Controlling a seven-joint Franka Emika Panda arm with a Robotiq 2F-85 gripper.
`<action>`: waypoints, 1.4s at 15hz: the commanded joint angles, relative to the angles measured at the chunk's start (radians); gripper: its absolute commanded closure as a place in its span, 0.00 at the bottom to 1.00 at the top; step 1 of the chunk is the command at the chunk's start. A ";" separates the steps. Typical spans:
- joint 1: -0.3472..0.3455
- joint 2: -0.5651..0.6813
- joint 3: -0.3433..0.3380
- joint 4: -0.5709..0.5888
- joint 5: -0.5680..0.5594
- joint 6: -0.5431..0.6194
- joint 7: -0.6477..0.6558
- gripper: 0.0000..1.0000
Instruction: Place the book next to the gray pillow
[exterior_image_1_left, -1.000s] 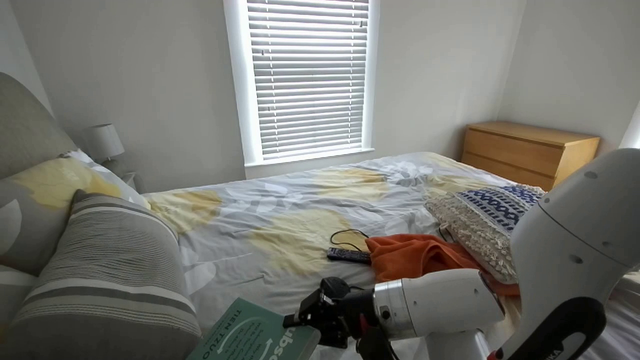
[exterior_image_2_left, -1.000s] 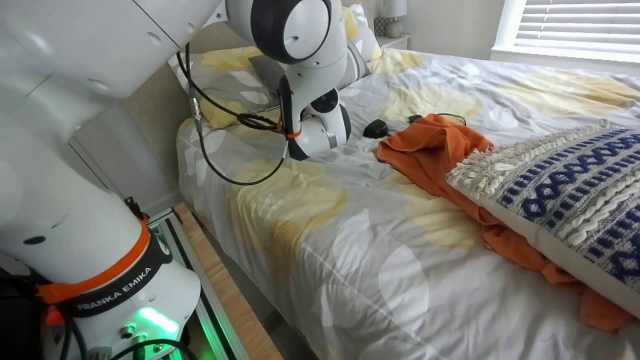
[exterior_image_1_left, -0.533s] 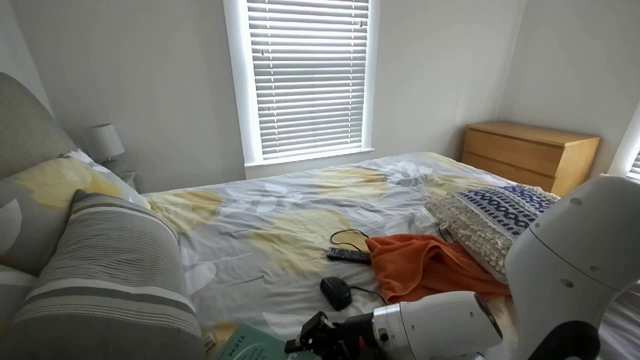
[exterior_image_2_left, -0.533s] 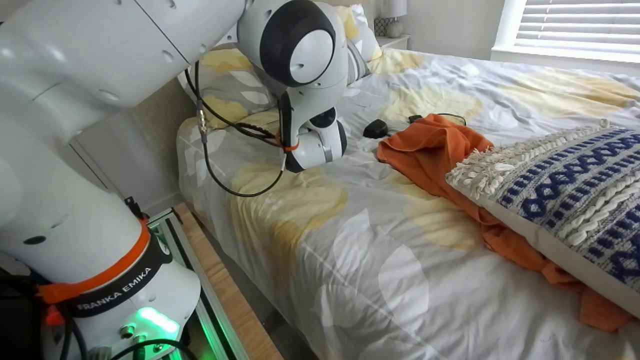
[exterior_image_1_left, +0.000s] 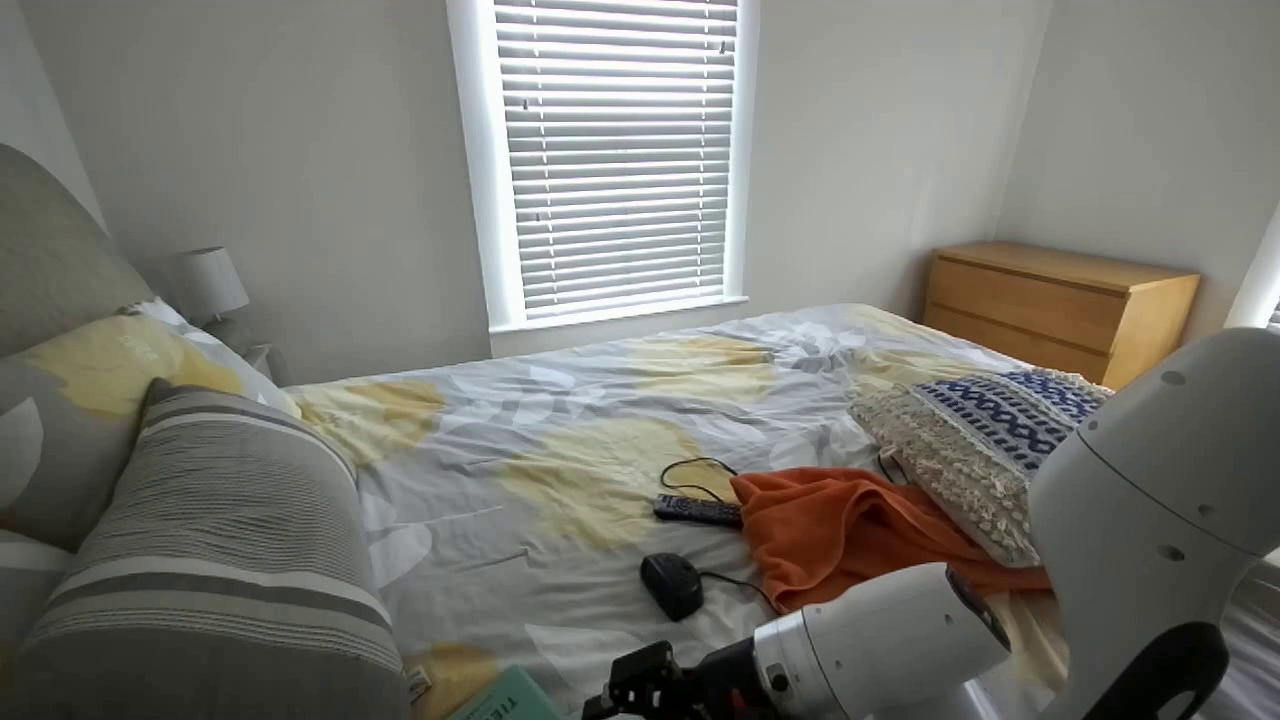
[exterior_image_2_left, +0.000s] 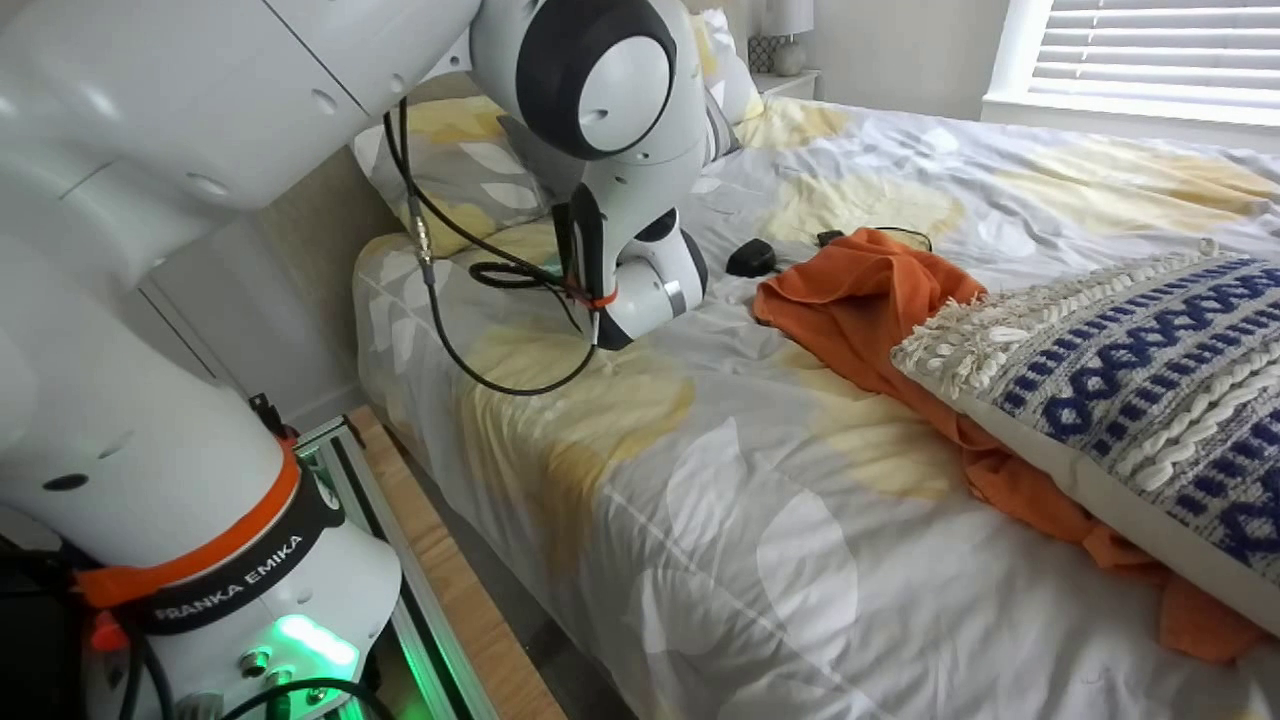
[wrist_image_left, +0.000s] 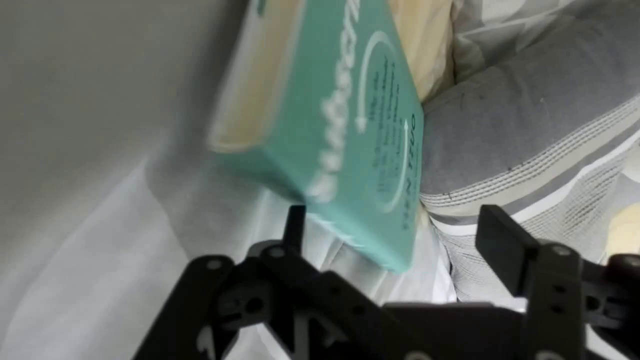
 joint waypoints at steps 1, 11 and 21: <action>0.018 -0.135 -0.068 -0.047 -0.265 -0.036 0.227 0.00; 0.294 -0.358 -0.512 0.190 -0.918 0.228 0.743 0.00; 0.689 -0.328 -1.046 0.461 -1.105 0.474 0.771 0.00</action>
